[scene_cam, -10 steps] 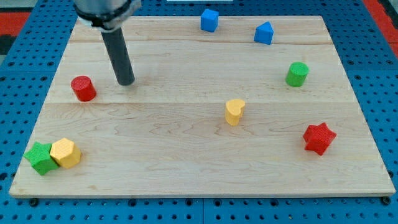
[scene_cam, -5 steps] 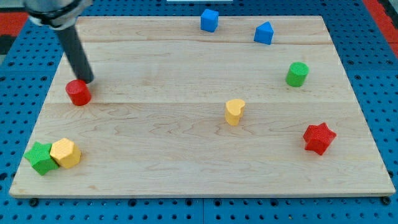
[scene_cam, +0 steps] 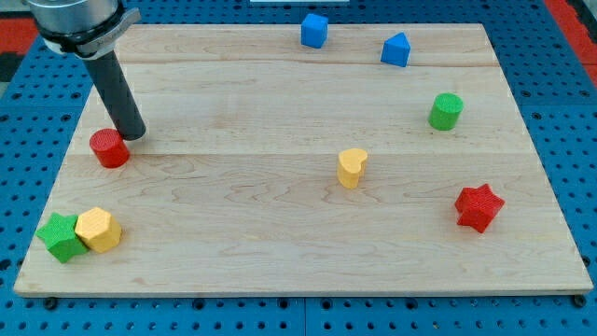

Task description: Drag the red circle to the top of green star

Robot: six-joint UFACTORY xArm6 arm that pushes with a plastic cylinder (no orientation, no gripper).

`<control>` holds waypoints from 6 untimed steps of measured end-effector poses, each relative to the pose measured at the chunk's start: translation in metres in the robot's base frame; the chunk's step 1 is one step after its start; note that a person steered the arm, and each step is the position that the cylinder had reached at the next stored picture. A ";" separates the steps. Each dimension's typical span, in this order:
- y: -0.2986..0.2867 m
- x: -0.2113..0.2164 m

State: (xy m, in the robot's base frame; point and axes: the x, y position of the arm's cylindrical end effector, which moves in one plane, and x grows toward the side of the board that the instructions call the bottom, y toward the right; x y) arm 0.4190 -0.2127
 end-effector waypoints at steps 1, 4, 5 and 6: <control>-0.008 0.013; -0.039 0.009; -0.034 0.045; -0.031 0.074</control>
